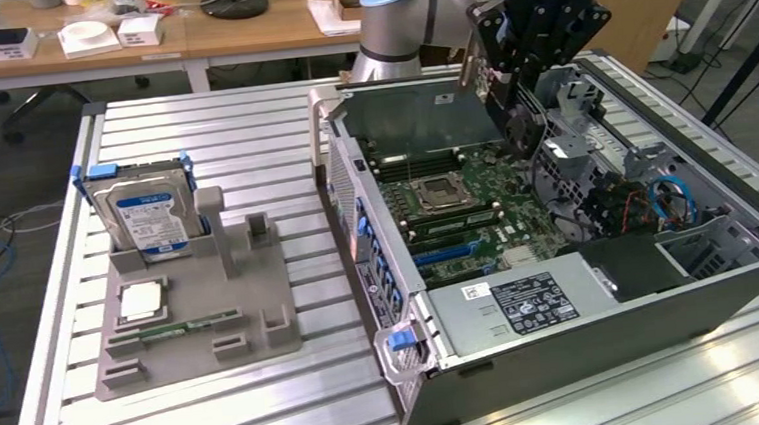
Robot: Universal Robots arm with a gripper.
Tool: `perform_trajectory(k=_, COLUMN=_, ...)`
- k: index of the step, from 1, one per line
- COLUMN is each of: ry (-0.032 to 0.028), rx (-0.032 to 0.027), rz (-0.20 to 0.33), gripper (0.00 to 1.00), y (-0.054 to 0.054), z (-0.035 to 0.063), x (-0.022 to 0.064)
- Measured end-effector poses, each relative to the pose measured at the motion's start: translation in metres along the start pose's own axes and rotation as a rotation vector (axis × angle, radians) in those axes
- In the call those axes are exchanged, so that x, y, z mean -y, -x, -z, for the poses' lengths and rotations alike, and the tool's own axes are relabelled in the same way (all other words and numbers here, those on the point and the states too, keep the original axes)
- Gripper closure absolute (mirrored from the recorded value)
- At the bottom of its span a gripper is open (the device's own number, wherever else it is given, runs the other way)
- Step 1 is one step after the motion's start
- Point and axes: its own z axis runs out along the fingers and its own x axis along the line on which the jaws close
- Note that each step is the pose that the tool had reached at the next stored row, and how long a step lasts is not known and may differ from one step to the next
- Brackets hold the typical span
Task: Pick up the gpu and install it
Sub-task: 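Insert the gpu into the slot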
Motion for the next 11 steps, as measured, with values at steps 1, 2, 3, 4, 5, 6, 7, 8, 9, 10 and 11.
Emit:
perform_trajectory(k=1, ry=0.0, rx=-0.0002, rz=0.005, gripper=0.74, y=0.0, z=0.0, x=0.0)
perform_trajectory(k=2, ry=0.0, rx=-0.0004, rz=0.01, gripper=0.74, y=0.0, z=0.0, x=0.0)
perform_trajectory(k=3, ry=0.0001, rx=-0.0006, rz=0.014, gripper=0.74, y=0.0, z=0.0, x=0.0)
perform_trajectory(k=4, ry=0.0, rx=-0.0008, rz=0.018, gripper=0.74, y=0.0, z=0.0, x=0.0)
perform_trajectory(k=5, ry=0.0001, rx=-0.001, rz=0.022, gripper=0.74, y=0.0, z=0.0, x=0.0)
perform_trajectory(k=6, ry=0.0001, rx=-0.0011, rz=0.027, gripper=0.74, y=0.0, z=0.0, x=0.0)
perform_trajectory(k=7, ry=0.0001, rx=-0.0013, rz=0.032, gripper=0.74, y=0.0, z=0.0, x=0.0)
perform_trajectory(k=8, ry=0.0001, rx=-0.0015, rz=0.037, gripper=0.74, y=0.0, z=0.0, x=0.0)
perform_trajectory(k=9, ry=0.0002, rx=-0.0018, rz=0.042, gripper=0.74, y=0.0, z=0.0, x=0.0)
perform_trajectory(k=10, ry=0.0003, rx=-0.002, rz=0.047, gripper=0.74, y=0.0, z=0.0, x=0.0)
perform_trajectory(k=11, ry=0.0003, rx=-0.0021, rz=0.051, gripper=0.74, y=0.0, z=0.0, x=0.0)
